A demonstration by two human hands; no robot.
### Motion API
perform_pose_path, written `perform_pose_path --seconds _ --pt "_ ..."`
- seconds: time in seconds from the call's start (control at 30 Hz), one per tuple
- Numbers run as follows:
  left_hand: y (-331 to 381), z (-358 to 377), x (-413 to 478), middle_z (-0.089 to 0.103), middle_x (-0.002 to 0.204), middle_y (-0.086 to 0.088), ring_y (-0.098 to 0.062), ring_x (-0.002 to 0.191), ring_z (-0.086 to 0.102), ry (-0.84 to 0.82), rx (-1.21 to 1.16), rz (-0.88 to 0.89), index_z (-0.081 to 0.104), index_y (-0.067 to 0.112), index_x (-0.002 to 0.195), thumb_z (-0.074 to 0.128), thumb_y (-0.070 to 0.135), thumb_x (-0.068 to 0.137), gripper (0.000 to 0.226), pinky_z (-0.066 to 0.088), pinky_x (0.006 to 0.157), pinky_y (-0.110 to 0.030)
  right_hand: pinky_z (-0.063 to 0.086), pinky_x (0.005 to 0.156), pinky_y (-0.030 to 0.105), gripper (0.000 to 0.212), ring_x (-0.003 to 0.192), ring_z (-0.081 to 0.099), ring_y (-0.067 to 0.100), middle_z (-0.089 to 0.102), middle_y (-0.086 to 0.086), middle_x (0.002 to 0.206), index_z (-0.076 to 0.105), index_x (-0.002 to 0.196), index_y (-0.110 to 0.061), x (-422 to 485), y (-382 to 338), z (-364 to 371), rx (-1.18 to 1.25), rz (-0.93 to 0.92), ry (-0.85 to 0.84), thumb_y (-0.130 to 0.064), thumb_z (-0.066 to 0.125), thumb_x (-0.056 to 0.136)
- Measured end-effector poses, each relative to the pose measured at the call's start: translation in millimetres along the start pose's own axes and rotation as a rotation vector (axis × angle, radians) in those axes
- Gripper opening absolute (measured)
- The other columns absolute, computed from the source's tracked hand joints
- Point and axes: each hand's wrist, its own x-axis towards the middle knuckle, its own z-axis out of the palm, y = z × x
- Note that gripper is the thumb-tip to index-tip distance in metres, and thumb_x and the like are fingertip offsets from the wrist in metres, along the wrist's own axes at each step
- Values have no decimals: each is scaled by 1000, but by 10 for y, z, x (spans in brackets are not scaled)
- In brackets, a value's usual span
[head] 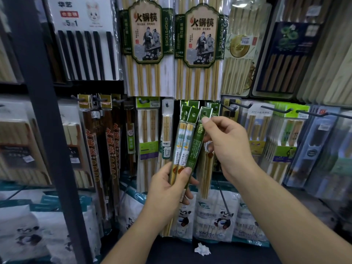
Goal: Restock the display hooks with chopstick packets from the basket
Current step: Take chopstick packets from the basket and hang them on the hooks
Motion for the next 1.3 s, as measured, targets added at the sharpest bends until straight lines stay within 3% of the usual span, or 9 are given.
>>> perform_pose_path --seconds 0.17,0.27,0.37,0.53,0.8,0.9,1.03,1.17,1.3 --pt "-42 2 8 79 93 -5 -25 77 77 10 -5 -12 68 36 92 67 50 88 14 62 62 -36 46 51 19 17 59 56 1 62 -14 61 74 82 -24 9 -8 -20 21 29 37 -23 66 98" --pt "-83 -33 25 78 89 6 -11 83 75 93 102 37 70 33 92 66 52 93 20 61 72 -27 46 61 25 19 60 54 4 60 -15 61 75 86 -25 75 -13 -61 8 57 101 -26 63 101" --pt "-68 -44 39 80 94 3 -14 89 76 102 76 38 71 33 91 60 37 101 16 61 76 -26 44 67 26 20 55 51 -2 57 -17 56 74 88 -26 158 -32 -97 -30 69 158 -27 61 102" --pt "-48 -49 40 79 90 -2 -18 81 75 85 56 28 67 12 99 59 37 99 27 62 68 -29 45 84 29 29 50 45 3 48 -2 62 74 76 -22 245 -71 -96 -58 90 175 -26 61 101" --pt "-10 -35 18 78 88 -4 -21 78 74 62 39 38 68 35 89 60 35 100 14 63 66 -36 48 95 26 36 67 40 17 43 7 78 68 96 11 366 -36 -80 -98 108 202 -25 63 100" --pt "12 -38 17 77 87 -5 -21 74 73 61 33 31 68 37 87 60 33 101 17 60 62 -30 47 102 33 35 63 47 11 46 8 75 65 83 8 365 -34 -66 -102 102 226 -23 65 98" --pt "6 -43 15 77 87 -6 -22 72 72 49 32 16 67 38 88 60 35 102 16 58 61 -29 44 94 33 25 46 44 -1 44 8 70 63 76 -9 345 -55 -52 -95 105 223 -22 67 97" --pt "-6 -42 24 77 87 -6 -23 72 72 51 35 16 67 38 88 60 35 102 16 58 60 -29 42 95 33 25 63 40 15 42 8 75 64 80 -7 349 -60 -45 -66 117 228 -23 65 98" --pt "-10 -29 31 77 87 -7 -23 71 72 46 30 9 66 37 87 60 32 102 17 58 59 -30 40 101 31 36 63 37 24 38 8 72 60 83 11 393 -2 -43 -65 96 256 -21 64 98"
